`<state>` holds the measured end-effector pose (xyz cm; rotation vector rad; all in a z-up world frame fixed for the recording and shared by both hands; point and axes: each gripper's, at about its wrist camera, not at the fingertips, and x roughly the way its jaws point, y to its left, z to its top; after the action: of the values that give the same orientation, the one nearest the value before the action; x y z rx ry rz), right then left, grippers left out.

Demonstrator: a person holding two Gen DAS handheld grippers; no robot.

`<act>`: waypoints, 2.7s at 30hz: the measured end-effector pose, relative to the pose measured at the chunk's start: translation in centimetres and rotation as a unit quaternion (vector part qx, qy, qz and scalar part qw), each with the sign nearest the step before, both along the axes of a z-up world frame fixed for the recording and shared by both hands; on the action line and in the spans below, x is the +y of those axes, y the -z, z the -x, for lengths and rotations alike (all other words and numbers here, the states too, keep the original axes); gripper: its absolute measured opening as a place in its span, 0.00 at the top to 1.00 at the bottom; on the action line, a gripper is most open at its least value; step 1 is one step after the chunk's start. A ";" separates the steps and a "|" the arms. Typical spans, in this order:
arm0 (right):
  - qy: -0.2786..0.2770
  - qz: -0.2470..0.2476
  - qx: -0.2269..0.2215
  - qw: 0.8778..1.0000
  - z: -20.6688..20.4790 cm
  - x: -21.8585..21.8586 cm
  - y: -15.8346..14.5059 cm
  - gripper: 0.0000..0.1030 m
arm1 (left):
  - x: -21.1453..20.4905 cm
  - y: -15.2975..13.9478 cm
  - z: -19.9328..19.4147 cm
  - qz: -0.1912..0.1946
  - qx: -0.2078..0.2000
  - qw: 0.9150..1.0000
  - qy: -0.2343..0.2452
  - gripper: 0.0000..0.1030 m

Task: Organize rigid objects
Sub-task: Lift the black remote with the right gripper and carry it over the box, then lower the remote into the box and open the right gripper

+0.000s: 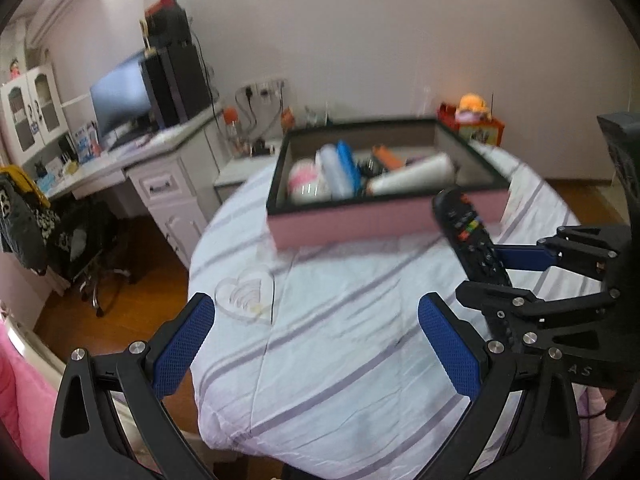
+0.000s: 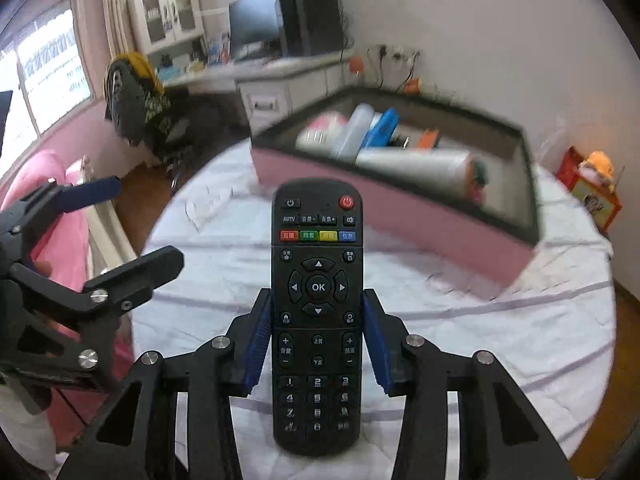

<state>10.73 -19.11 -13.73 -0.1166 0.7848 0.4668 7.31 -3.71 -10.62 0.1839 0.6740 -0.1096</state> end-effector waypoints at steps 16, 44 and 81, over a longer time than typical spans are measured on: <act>0.030 -0.017 -0.119 0.992 1.8 -2.4 -10.0 0.57 | -1.4 -9.2 1.6 0.013 -0.124 0.992 0.012 0.00; 0.034 0.005 -0.142 0.989 -5.3 -2.5 -13.9 0.57 | -2.8 -12.1 -5.6 0.005 -0.161 0.987 0.001 0.00; 0.137 0.038 -0.015 0.990 -19.1 -7.5 -2.7 0.44 | -5.2 -5.0 -15.0 -0.015 -0.061 0.998 -0.003 0.00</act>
<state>29.87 -26.62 -11.00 -0.0844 0.7753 0.1757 22.33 -8.90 -5.61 0.2161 0.5543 -0.0822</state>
